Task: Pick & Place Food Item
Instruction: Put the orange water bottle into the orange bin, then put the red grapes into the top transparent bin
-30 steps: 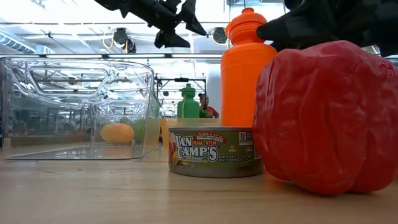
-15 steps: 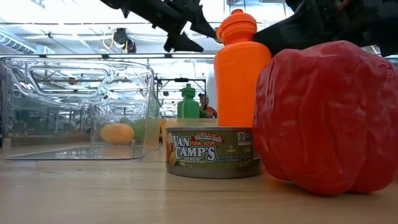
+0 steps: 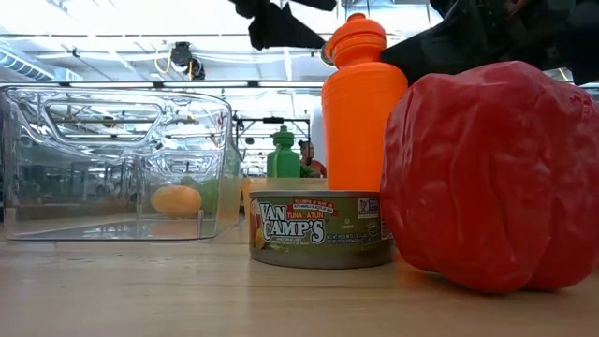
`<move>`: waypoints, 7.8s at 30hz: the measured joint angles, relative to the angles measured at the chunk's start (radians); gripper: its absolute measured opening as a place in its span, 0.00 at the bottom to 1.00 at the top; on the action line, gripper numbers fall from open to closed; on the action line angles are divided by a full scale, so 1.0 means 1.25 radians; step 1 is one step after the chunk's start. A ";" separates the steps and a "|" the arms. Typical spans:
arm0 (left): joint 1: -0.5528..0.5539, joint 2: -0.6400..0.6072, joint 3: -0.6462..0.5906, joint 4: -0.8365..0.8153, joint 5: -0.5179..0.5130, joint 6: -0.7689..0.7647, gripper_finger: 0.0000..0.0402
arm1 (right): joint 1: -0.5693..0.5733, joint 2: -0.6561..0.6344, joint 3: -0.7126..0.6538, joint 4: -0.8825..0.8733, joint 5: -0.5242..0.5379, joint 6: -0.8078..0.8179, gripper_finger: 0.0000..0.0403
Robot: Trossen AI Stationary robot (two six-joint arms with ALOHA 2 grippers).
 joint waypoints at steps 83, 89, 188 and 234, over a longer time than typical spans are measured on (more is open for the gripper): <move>0.370 0.109 -0.012 0.464 0.017 0.115 0.54 | 0.018 -0.176 -0.022 -0.072 -0.001 -0.061 0.32; 0.413 0.220 -0.012 0.619 0.020 0.109 0.54 | 0.018 -0.175 -0.022 -0.078 -0.001 -0.069 0.32; 0.108 -0.336 -0.409 0.318 -0.100 0.051 0.76 | 0.180 -0.175 0.037 -0.240 -0.001 -0.104 0.37; 0.109 -0.499 -0.560 0.422 -0.147 -0.056 0.78 | 0.218 -0.211 0.136 -1.145 -0.163 0.838 0.56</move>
